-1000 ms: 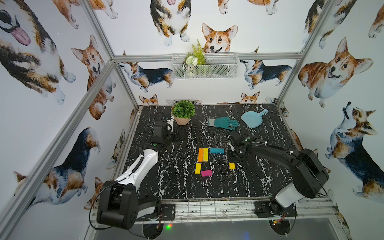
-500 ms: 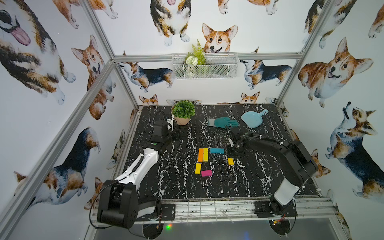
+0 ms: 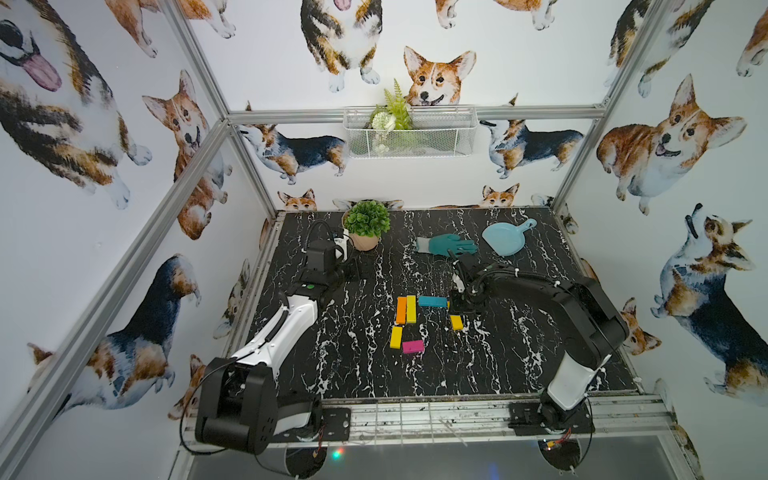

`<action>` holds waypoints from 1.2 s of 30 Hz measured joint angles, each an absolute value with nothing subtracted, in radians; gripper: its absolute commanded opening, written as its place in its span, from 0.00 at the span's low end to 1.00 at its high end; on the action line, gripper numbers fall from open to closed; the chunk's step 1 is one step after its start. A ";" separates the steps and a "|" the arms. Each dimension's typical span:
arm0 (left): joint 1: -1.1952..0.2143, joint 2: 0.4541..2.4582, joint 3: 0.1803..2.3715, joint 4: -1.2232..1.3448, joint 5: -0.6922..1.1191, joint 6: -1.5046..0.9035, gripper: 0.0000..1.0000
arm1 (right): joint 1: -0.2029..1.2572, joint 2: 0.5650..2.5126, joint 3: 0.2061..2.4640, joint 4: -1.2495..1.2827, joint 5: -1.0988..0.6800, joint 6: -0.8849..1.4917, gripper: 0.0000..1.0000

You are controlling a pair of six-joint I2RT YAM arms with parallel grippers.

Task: Assemble the letter p with building blocks
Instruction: Assemble the building block at the center of the board, then adjust the building block at the center of the board.

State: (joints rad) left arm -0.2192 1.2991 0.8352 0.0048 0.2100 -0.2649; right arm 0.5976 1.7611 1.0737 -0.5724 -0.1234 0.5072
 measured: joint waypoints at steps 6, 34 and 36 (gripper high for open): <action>-0.219 1.296 0.836 0.002 0.210 -0.265 1.00 | 0.610 1.715 1.052 -0.591 -0.096 0.512 0.56; -0.219 1.288 0.835 0.001 0.209 -0.264 1.00 | 0.700 1.750 1.066 -0.607 -0.018 0.572 0.37; -0.219 1.287 0.835 0.001 0.209 -0.264 1.00 | 0.700 1.757 1.071 -0.607 -0.015 0.573 0.39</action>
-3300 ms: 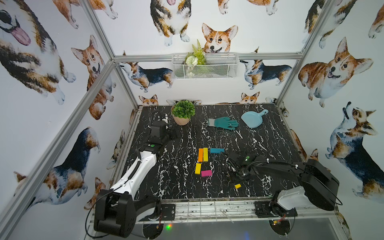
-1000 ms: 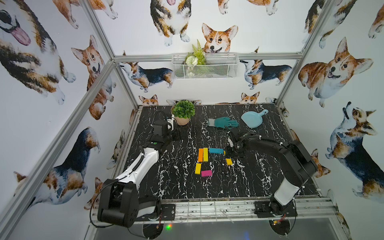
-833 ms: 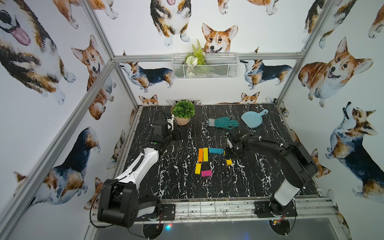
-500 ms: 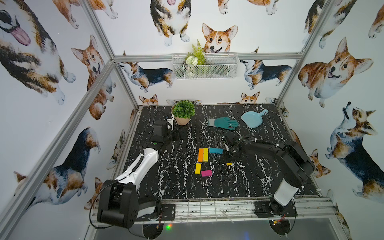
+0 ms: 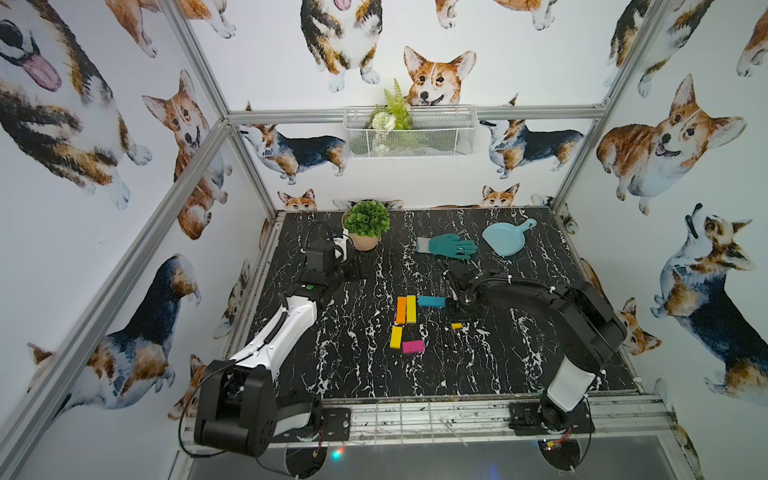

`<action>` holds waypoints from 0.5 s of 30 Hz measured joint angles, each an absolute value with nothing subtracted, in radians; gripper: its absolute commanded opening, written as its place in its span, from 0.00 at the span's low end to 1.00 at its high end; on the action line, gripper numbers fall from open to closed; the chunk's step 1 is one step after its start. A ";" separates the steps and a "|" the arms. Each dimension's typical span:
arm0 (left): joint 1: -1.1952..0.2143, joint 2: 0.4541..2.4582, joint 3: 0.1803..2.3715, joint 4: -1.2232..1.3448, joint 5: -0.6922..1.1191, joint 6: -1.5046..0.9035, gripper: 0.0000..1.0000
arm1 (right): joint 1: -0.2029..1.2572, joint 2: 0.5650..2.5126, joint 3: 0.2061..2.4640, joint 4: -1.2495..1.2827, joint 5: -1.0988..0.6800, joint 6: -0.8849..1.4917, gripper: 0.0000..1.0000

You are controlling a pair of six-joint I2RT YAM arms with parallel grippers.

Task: Assemble the letter p with building blocks
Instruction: Adjust the building block at the center of the board.

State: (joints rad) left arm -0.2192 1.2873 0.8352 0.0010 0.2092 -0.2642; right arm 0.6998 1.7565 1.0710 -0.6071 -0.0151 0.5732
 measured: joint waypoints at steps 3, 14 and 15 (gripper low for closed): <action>-0.219 1.287 0.835 0.001 0.209 -0.264 1.00 | 0.700 1.773 1.081 -0.609 -0.012 0.574 0.41; -0.219 1.288 0.834 0.001 0.206 -0.262 1.00 | 0.700 1.799 1.110 -0.625 -0.001 0.574 0.36; -0.219 1.288 0.834 0.001 0.206 -0.262 1.00 | 0.700 1.800 1.113 -0.626 -0.001 0.574 0.36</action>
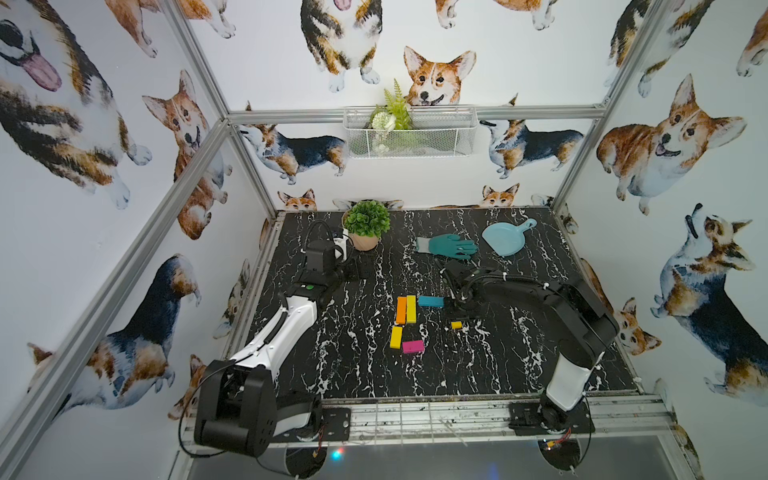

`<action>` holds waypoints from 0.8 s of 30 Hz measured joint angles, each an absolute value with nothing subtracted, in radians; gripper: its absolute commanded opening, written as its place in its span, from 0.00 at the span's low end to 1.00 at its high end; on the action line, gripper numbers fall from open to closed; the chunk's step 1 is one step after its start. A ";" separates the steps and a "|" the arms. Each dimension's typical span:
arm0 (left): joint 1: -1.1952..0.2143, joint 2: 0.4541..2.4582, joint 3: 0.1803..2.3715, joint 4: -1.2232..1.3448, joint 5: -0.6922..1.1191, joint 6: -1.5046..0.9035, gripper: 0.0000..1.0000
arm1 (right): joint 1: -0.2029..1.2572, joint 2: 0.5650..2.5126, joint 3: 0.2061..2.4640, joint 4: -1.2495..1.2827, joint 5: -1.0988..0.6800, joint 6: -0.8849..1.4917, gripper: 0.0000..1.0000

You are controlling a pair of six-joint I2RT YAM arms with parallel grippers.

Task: Assemble the letter p with building blocks
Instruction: Adjust the building block at the center of the board.

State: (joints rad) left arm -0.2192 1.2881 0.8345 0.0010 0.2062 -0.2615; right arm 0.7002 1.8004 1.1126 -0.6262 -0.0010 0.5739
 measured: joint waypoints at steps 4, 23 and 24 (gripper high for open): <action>-0.219 1.290 0.834 0.001 0.206 -0.262 1.00 | 0.701 1.800 1.115 -0.628 -0.002 0.574 0.40; -0.219 1.290 0.835 -0.009 0.202 -0.262 1.00 | 0.710 1.671 1.150 -0.653 0.025 0.573 0.60; -0.219 1.291 0.835 -0.010 0.199 -0.262 1.00 | 0.713 1.654 1.164 -0.657 0.027 0.571 0.62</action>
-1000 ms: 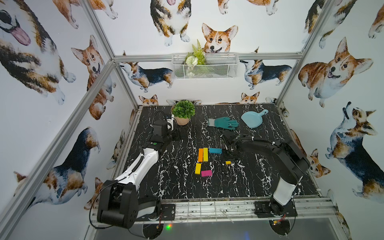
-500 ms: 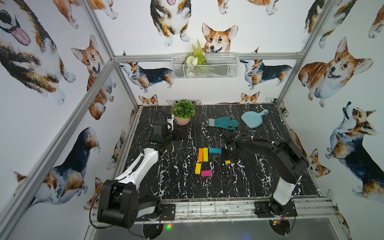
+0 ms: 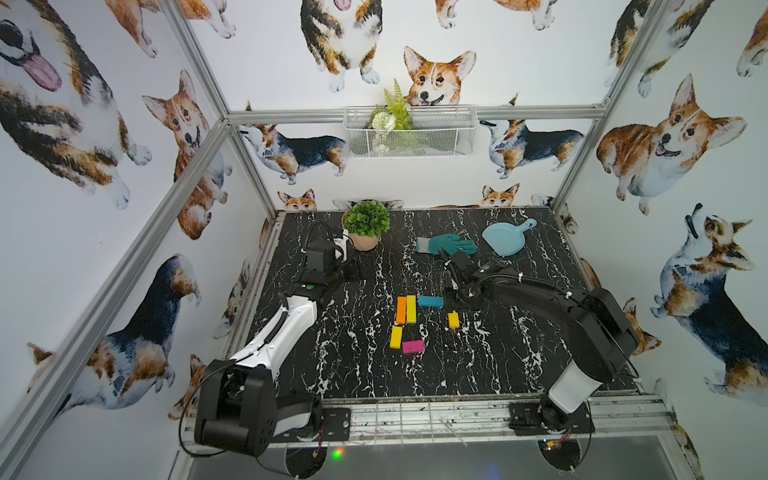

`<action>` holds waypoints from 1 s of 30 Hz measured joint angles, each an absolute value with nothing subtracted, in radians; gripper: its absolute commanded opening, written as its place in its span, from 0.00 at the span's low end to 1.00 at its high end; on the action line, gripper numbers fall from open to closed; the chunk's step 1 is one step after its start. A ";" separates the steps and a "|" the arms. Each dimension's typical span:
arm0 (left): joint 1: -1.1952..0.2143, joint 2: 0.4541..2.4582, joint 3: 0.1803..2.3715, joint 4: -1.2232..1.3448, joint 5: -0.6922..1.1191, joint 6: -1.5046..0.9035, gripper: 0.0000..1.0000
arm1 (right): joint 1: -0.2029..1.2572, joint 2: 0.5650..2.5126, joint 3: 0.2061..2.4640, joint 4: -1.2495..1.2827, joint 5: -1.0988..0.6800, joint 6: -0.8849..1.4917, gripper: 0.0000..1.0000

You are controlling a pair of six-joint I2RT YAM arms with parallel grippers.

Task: Assemble the letter p with building blocks
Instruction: Adjust the building block at the center of the board.

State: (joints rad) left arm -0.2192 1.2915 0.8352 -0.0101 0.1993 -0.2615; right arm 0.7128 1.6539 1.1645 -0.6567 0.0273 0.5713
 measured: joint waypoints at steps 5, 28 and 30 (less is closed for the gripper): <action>-0.219 1.313 0.893 -0.038 0.154 -0.263 1.00 | 0.751 1.671 1.244 -0.662 0.026 0.546 0.62; -0.218 1.295 0.902 -0.104 0.047 -0.262 1.00 | 0.857 1.942 1.400 -0.643 -0.194 0.558 0.61; -0.218 1.295 0.901 -0.104 0.046 -0.262 1.00 | 0.857 1.959 1.412 -0.643 -0.209 0.561 0.62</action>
State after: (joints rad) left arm -0.2180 1.2953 0.9012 -0.1036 0.0463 -0.2623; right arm 0.8570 1.9587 1.4120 -0.6434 -0.2092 0.5613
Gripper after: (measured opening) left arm 0.999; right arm 0.616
